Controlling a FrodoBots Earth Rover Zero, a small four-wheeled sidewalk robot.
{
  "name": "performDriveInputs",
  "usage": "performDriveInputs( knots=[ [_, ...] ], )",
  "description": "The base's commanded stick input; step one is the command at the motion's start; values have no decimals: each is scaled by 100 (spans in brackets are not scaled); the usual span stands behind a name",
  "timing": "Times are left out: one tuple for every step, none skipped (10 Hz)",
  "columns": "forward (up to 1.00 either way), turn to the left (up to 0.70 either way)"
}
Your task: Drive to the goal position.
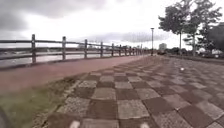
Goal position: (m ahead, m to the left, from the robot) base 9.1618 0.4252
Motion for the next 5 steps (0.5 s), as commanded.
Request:
performDriveInputs(
  knots=[
    [70, 0],
    [70, 0],
    [70, 0],
    [70, 0],
    [70, 27]
  ],
)
